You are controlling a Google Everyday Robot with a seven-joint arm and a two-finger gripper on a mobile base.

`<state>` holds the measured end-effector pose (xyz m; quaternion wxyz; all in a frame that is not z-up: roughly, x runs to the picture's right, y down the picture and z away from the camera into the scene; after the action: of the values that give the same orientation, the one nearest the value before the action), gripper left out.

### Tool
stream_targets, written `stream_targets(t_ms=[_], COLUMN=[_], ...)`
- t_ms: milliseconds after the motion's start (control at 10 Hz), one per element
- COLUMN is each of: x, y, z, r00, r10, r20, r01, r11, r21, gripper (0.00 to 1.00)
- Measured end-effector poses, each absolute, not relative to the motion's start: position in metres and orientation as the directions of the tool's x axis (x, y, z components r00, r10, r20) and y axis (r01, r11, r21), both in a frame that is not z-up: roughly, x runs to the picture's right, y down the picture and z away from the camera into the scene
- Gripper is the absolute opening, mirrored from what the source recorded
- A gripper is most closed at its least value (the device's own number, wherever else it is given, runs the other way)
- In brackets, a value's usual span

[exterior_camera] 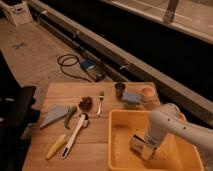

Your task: Wipe tray with eraser

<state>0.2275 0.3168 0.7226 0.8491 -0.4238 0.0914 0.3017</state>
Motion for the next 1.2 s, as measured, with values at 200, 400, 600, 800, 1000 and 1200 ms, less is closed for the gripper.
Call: stream_targets(t_ms=[200, 400, 600, 800, 1000, 1200], x=[0.258, 0.285, 0.290, 0.280, 0.243, 0.199], y=[0.310, 0.294, 0.282, 0.278, 0.273, 0.273], z=[0.722, 0.728, 0.734, 0.735, 0.737, 0.739], r00=[0.769, 0.731, 0.734, 0.754, 0.791, 0.824], r10=[0.451, 0.480, 0.484, 0.471, 0.450, 0.427], r20=[-0.453, -0.485, -0.476, -0.458, -0.415, -0.373], r01=[-0.633, -0.678, -0.675, -0.653, -0.607, -0.560], r11=[0.444, 0.430, 0.442, 0.460, 0.491, 0.510], r21=[-0.634, -0.596, -0.591, -0.602, -0.624, -0.653], gripper=[0.00, 0.00, 0.00, 0.00, 0.00, 0.00])
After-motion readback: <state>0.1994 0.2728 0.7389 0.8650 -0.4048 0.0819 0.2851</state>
